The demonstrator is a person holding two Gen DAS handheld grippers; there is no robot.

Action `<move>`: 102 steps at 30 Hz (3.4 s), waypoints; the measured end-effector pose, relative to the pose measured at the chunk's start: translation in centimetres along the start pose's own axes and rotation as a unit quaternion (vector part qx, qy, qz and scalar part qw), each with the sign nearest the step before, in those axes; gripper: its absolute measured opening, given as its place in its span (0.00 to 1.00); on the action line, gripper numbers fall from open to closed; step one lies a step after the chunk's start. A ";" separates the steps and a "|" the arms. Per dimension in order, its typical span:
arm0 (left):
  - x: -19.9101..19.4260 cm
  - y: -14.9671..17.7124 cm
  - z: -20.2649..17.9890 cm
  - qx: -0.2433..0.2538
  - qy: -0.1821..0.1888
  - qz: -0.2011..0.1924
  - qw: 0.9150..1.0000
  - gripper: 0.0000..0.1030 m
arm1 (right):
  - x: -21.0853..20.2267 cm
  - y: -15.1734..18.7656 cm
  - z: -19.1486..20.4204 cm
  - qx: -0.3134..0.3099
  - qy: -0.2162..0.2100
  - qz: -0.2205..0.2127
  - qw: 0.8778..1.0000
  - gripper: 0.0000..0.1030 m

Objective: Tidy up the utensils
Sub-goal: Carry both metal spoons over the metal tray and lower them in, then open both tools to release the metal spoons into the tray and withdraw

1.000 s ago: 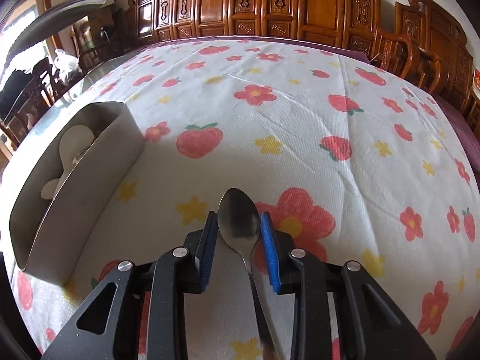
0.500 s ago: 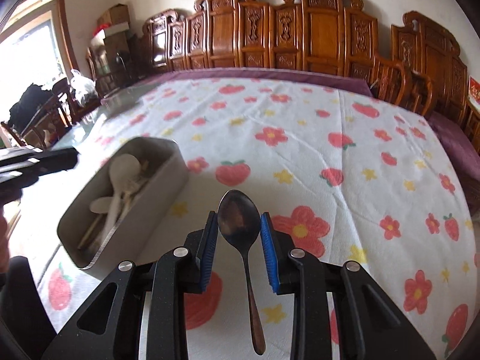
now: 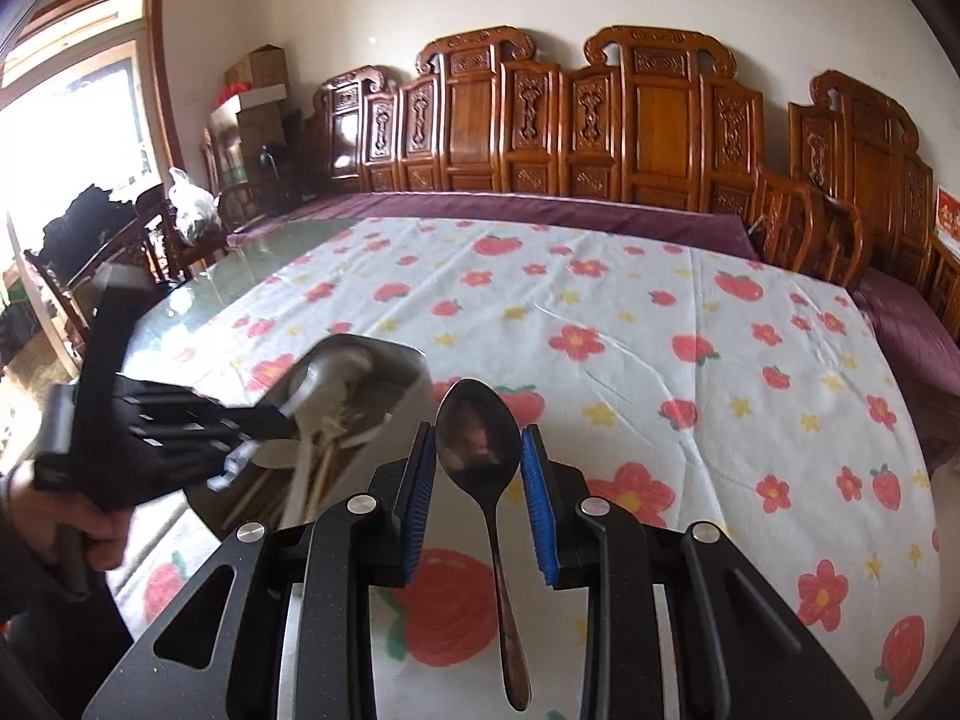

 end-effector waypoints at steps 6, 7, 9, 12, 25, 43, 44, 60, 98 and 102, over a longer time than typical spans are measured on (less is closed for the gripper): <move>1.8 1.1 0.1 0.001 0.000 0.027 1.000 0.06 | -0.6 -1.1 1.5 -0.004 -0.007 -0.004 1.000 0.30; 1.9 1.0 0.1 0.001 0.002 0.026 1.000 0.06 | -0.6 -1.2 1.6 -0.004 -0.009 -0.003 1.000 0.30; 1.9 0.9 0.0 0.003 0.004 0.030 1.000 0.06 | -0.7 -1.5 2.1 -0.008 -0.010 -0.002 1.000 0.30; 1.8 0.8 -0.2 0.006 0.006 0.033 0.999 0.06 | -0.8 -2.1 2.8 -0.014 -0.009 -0.003 1.000 0.30; -3.3 -0.4 2.0 -0.015 0.021 -0.010 1.000 0.07 | -1.5 -5.3 7.2 -0.033 -0.020 -0.011 0.999 0.30; -9.3 -1.5 8.9 -0.044 -0.005 -0.058 0.997 0.52 | 1.0 -7.9 12.9 -0.021 -0.055 0.005 0.998 0.30; -9.4 -1.6 9.4 -0.046 -0.007 -0.059 0.997 0.55 | 1.3 -8.0 13.2 -0.019 -0.057 0.008 0.998 0.30; -10.4 -1.6 15.4 -0.066 -0.030 -0.057 0.996 0.79 | 7.9 -6.7 14.7 -0.007 -0.048 0.050 0.998 0.30; -7.6 -0.5 11.8 -0.052 -0.003 -0.042 0.998 0.79 | 17.4 -1.5 12.8 0.013 -0.040 0.155 0.987 0.31; -7.5 -0.5 11.8 -0.051 -0.004 -0.042 0.998 0.79 | 17.3 -1.5 12.3 0.010 -0.035 0.153 0.988 0.32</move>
Point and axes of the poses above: each gripper's, at about its wrist camera, not at the fingertips, and x roughly the way its jaws point, z to its left, y to its underside, the point moved 10 cm from there along x, roughly the way its jaws point, and after that the axes turned 6 degrees about -x, right-handed, at the moved point
